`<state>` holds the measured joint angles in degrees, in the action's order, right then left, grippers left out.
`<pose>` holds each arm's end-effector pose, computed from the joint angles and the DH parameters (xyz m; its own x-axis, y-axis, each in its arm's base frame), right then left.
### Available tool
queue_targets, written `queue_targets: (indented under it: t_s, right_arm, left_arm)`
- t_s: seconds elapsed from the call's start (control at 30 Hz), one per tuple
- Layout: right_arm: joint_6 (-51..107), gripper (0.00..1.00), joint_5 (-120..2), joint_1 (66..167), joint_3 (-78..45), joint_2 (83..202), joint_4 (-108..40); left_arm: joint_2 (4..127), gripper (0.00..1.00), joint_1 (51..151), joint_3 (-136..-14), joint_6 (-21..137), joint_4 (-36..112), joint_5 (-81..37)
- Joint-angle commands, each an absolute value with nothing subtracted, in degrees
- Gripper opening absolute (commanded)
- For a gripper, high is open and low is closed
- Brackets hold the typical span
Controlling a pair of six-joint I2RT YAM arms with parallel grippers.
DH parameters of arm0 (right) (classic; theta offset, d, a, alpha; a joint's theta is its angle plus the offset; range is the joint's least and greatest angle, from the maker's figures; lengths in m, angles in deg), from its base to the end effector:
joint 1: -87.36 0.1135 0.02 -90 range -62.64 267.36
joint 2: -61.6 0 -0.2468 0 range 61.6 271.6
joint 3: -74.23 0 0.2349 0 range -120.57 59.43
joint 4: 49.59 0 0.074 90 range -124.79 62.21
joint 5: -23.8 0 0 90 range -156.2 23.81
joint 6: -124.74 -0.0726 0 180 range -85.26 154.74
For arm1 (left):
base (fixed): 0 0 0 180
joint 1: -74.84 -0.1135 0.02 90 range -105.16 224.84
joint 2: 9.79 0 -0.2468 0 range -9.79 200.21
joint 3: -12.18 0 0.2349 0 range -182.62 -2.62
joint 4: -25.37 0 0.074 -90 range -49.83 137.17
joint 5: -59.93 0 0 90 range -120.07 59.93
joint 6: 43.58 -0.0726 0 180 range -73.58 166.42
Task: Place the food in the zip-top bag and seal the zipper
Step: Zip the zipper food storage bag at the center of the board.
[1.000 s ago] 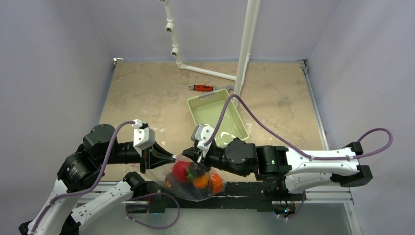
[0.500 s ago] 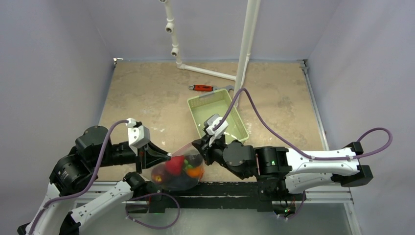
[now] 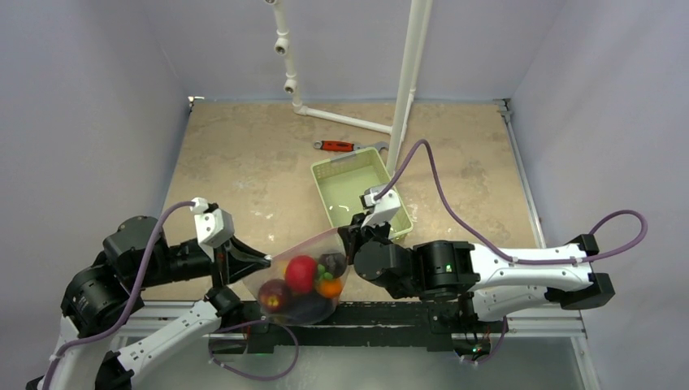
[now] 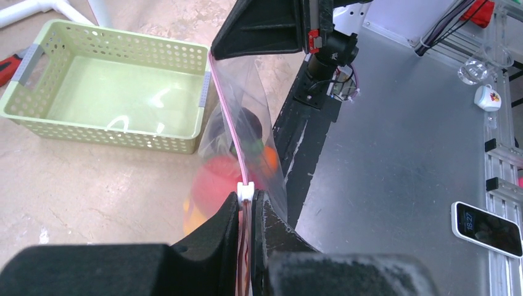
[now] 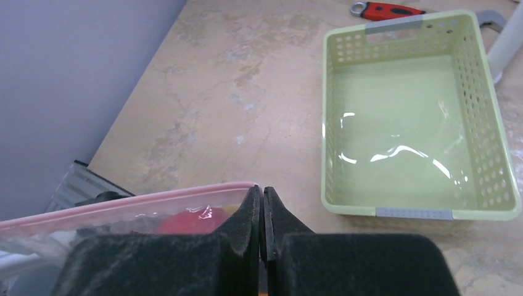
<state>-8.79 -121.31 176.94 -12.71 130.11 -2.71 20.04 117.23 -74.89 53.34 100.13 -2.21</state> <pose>0.0614 0.2536 0.3624 -0.3928 0.1542 -0.9066 -0.4085 0.8540 0.3223 0.0250 -0.0687 0.3922 -0.3322 0.1590 -0.9297 0.8916 0.3744 -0.2545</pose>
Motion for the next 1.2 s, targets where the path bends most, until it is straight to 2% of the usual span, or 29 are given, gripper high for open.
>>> queue_targets:
  t_s: [0.0, 0.27, 0.5, 0.73, 0.87, 1.1, 1.17]
  right_arm:
    - [-17.69, 0.0, -134.73, 174.39, -14.07, 129.43, 10.57]
    - [-20.16, 0.0, -135.31, 173.76, -12.98, 126.72, 10.52]
    - [-20.67, 0.0, -133.75, 173.58, -11.99, 125.88, 10.11]
    - [-11.24, 0.0, -129.39, 173.58, -9.82, 124.04, 1.81]
    - [0.29, 0.0, -125.39, 173.58, -5.63, 120.7, -11.27]
    - [14.8, 0.0, -116.51, 173.58, -0.91, 115.53, -24.63]
    - [16.17, 0.0, -114.16, 173.63, -0.5, 115.97, -25.36]
  left_arm:
    - [18.22, 0.0, 117.44, -80.16, 55.54, 102.82, -2.73]
    - [16.47, 0.0, 117.4, -83.04, 57.22, 106.55, -11.01]
    - [14.21, 0.0, 117.44, -83.32, 59.14, 105.21, -12.77]
    - [14.32, 0.0, 117.43, -80.53, 59.34, 101.71, -11.44]
    - [14.41, 0.0, 117.45, -78.75, 58.94, 101.29, -12.09]
    - [17.84, 0.36, 117.39, -82.46, 56.51, 104.35, -18.02]
    - [18.8, 0.41, 117.46, -83.7, 55.91, 104.45, -19.5]
